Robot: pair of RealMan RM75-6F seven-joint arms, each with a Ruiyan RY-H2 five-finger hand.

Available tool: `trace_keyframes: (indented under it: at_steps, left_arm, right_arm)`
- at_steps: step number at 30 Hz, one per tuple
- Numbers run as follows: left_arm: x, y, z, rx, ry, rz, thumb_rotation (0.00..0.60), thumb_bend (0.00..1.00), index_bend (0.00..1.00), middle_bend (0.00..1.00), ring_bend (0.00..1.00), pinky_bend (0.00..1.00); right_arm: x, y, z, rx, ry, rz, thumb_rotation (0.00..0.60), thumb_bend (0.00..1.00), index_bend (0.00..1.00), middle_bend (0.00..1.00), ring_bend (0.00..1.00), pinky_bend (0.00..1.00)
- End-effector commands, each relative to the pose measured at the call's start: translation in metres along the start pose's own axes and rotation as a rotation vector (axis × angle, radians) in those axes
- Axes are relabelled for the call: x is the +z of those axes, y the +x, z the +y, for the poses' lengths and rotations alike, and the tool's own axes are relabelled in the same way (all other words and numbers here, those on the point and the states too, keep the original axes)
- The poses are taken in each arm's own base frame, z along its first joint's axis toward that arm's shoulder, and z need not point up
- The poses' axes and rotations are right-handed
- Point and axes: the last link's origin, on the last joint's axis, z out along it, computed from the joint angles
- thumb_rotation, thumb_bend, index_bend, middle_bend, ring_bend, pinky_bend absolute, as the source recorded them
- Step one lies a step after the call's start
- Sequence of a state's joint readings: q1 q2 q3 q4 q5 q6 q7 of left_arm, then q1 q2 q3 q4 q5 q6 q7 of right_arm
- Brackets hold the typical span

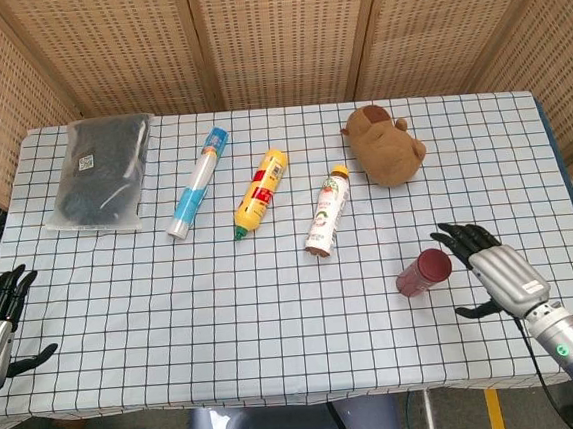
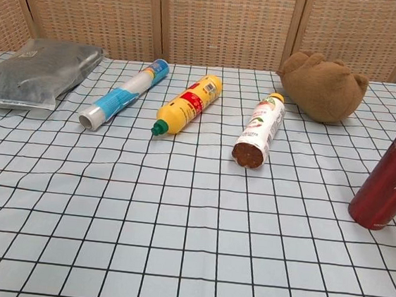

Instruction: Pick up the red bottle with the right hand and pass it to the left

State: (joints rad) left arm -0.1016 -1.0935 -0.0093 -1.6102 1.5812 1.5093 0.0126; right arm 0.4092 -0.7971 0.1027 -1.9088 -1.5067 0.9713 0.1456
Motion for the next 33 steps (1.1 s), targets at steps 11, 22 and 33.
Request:
trace_keyframes:
  at_steps: [11,22,33]
  left_arm:
    - [0.001,0.003,-0.003,-0.01,0.014,0.009,0.6,0.0,0.0,0.0,0.0,0.0]
    - [0.004,0.003,-0.005,-0.013,0.018,0.009,0.6,0.0,0.0,0.0,0.0,0.0]
    - [0.005,0.001,-0.005,-0.008,0.023,0.001,0.6,0.0,0.0,0.0,0.0,0.0]
  right_arm:
    - [0.05,-0.018,-0.013,-0.155,-0.055,-0.096,0.6,0.13,0.15,0.18,0.16,0.21]
    - [0.067,-0.024,-0.011,-0.183,-0.108,-0.115,0.6,0.27,0.34,0.39,0.42,0.52]
    - [0.074,-0.016,-0.014,-0.082,-0.114,-0.071,0.6,0.54,0.62,0.61,0.65,0.71]
